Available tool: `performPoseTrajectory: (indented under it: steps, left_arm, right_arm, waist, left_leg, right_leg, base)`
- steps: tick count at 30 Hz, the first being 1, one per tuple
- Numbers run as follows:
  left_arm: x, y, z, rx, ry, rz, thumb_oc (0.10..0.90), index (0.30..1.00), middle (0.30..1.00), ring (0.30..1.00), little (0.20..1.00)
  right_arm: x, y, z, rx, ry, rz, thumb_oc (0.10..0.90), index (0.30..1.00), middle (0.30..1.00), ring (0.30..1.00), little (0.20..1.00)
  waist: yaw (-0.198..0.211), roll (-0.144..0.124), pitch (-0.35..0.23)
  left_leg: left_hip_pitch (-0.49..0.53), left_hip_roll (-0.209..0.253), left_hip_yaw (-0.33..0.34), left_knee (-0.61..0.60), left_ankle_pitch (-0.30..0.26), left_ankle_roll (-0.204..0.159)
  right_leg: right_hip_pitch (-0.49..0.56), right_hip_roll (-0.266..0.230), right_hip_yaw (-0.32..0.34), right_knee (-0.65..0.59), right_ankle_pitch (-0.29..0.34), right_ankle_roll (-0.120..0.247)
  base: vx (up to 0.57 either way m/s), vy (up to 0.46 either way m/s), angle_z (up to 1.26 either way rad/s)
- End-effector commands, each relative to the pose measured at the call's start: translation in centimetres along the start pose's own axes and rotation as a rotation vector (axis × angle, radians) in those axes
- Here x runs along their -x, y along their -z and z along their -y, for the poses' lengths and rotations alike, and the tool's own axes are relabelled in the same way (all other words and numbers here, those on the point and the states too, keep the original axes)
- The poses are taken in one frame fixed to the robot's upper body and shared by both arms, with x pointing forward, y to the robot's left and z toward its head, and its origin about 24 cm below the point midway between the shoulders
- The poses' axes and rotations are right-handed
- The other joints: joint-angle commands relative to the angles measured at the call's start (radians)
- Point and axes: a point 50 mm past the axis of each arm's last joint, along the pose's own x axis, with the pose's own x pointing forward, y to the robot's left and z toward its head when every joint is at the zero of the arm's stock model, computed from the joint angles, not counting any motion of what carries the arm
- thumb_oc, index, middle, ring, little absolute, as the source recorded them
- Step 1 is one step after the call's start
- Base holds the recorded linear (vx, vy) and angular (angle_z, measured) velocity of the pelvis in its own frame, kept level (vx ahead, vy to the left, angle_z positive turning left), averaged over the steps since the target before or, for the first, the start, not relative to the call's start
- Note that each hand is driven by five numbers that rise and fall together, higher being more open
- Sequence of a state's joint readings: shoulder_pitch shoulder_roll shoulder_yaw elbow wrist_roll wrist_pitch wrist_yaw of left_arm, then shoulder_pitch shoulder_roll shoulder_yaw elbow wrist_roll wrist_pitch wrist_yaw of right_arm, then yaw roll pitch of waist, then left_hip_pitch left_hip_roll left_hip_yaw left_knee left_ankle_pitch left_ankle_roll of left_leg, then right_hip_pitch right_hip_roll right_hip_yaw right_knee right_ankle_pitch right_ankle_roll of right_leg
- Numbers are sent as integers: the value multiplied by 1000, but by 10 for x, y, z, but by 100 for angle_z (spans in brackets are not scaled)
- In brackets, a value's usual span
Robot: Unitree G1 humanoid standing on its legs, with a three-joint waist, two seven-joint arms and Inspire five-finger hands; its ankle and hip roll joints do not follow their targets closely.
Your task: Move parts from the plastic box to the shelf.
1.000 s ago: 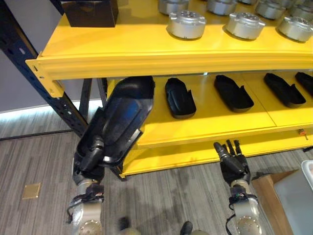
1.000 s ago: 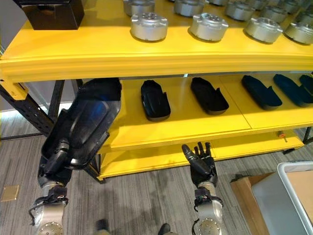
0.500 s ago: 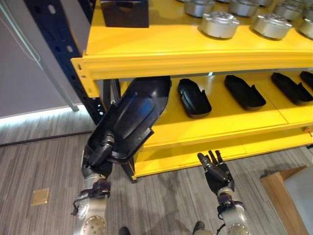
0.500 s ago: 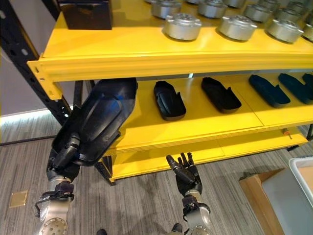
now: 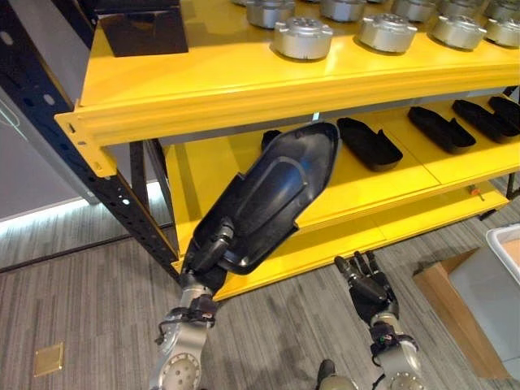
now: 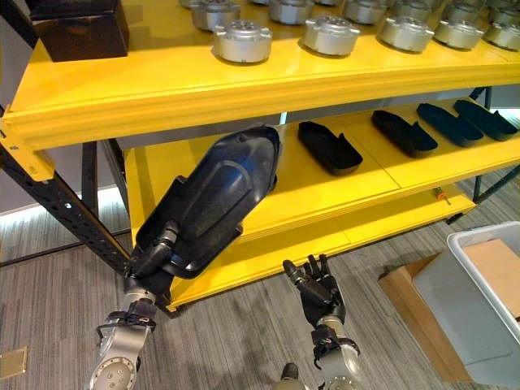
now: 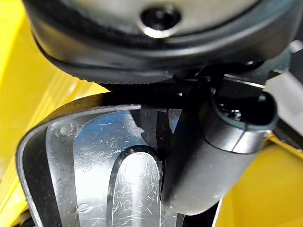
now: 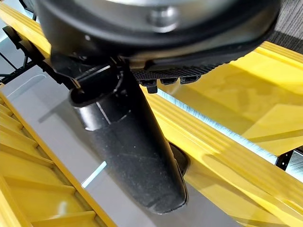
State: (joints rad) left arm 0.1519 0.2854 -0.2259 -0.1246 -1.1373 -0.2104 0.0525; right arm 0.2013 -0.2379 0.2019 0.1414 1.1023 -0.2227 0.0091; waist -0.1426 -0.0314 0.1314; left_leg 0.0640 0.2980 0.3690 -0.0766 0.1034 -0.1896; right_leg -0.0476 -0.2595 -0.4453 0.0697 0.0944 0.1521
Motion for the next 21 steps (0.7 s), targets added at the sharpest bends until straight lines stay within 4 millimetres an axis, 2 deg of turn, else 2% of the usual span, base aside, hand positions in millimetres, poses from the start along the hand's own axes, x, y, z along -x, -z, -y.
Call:
performPoseTrajectory:
  steps: [1, 11, 14, 15, 19, 21]
  left_arm:
    - [-18, -38, 52, 51, 310, 187, 400, 300, 300, 300, 300]
    - [-31, -44, 57, 168, 277, 258, 400, 300, 300, 300, 300]
    - [-39, -44, 56, 210, 240, 281, 400, 300, 300, 300, 300]
    - [-49, -46, 56, 228, 202, 303, 400, 300, 300, 300, 300]
    - [-60, -48, 56, 251, 162, 331, 400, 300, 300, 300, 300]
    - [-67, -50, 54, 283, 120, 356, 400, 300, 300, 300, 300]
  right_arm:
    - [-11, -33, -34, 1, -174, 170, 900, 1000, 1000, 1000, 1000]
    - [-8, -34, -32, -8, -158, 185, 900, 1000, 1000, 1000, 1000]
    - [-8, -31, -33, -17, -154, 177, 900, 1000, 1000, 1000, 1000]
    - [-9, -28, -34, -25, -151, 166, 900, 1000, 1000, 1000, 1000]
    - [-10, -26, -34, -36, -140, 159, 900, 1000, 1000, 1000, 1000]
    - [-10, -24, -34, -46, -127, 154, 900, 1000, 1000, 1000, 1000]
  waist:
    - [0, -6, -21]
    - [-13, -7, -16]
    - [-18, -8, -18]
    - [-23, -9, -20]
    - [-30, -16, -23]
    - [-34, -14, -30]
  left_leg:
    - [52, 47, 3, -11, -19, 11]
    - [39, 72, 23, -11, 4, -3]
    - [38, 77, 29, -11, 9, -6]
    - [50, 83, 27, -11, -5, -19]
    - [40, 83, 42, -11, 14, -15]
    - [53, 86, 38, -11, -5, -26]
  right_leg:
    - [-32, 14, -18, 41, -7, 2]
    - [-60, 38, -5, 47, -22, -6]
    - [-64, 45, -2, 45, -24, -8]
    - [-59, 54, 15, 44, -38, 6]
    - [-66, 53, 6, 37, -24, -8]
    - [-57, 61, 24, 31, -39, 4]
  base:
    - [0, 0, 0]
    - [-12, -34, -6]
    - [31, -23, -8]
    - [69, -11, -7]
    - [-3, -12, -9]
    - [91, 2, -2]
